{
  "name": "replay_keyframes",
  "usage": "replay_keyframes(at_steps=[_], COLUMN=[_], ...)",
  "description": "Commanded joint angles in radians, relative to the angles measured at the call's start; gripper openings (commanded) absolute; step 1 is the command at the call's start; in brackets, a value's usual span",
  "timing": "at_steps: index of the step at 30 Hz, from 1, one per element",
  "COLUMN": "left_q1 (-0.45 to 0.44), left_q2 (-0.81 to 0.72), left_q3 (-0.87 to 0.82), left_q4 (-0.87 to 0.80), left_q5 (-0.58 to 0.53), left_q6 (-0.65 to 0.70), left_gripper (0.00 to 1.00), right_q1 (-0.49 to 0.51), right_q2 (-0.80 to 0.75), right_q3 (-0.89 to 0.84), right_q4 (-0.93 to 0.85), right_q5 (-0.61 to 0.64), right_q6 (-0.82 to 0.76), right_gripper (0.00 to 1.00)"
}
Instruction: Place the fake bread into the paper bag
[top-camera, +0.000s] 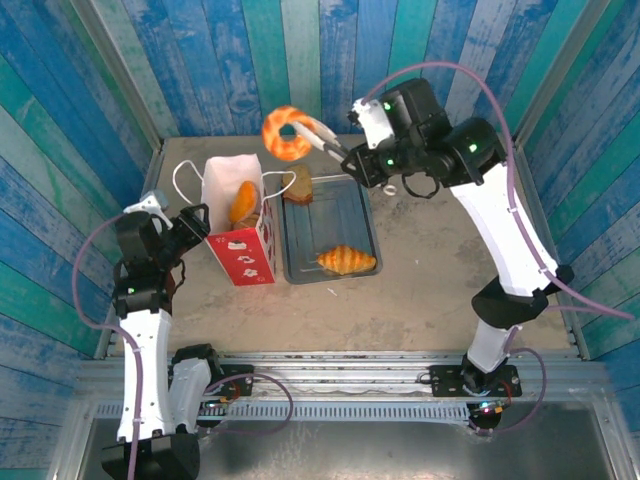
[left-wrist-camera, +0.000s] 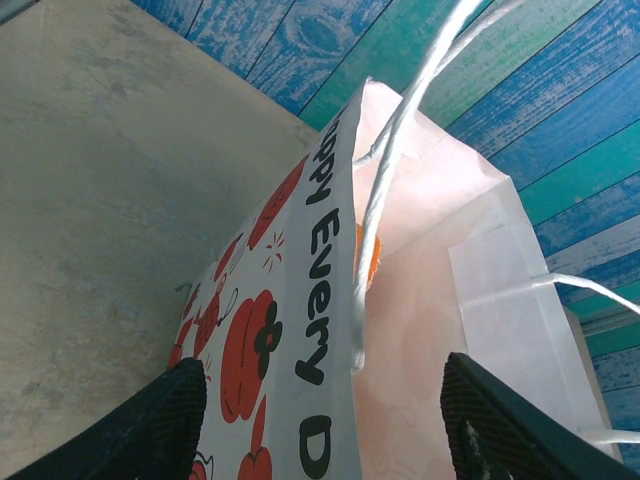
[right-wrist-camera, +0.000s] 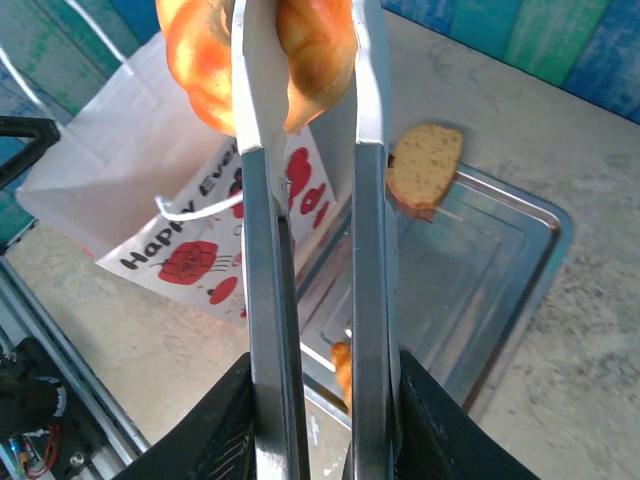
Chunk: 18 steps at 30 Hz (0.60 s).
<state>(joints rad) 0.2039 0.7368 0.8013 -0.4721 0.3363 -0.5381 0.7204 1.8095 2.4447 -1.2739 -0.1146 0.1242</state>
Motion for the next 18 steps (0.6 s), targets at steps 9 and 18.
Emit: replay_keyframes(at_steps=[9,18], left_q1=[0.005,0.004], left_q2=[-0.011,-0.008], left_q3=[-0.017,-0.020], left_q4=[0.021,0.018], left_q5=[-0.002,-0.003], left_q6=[0.010,0.021], left_gripper=[0.56,0.46], right_q1=[0.104,0.154], right_q2=[0.123,0.196], right_q3=[0.078,0.093], right_q4=[0.117,0.119], right_q5=[-0.019,0.050], right_q6=[0.001,-0.019], right_gripper=[0.35,0.35])
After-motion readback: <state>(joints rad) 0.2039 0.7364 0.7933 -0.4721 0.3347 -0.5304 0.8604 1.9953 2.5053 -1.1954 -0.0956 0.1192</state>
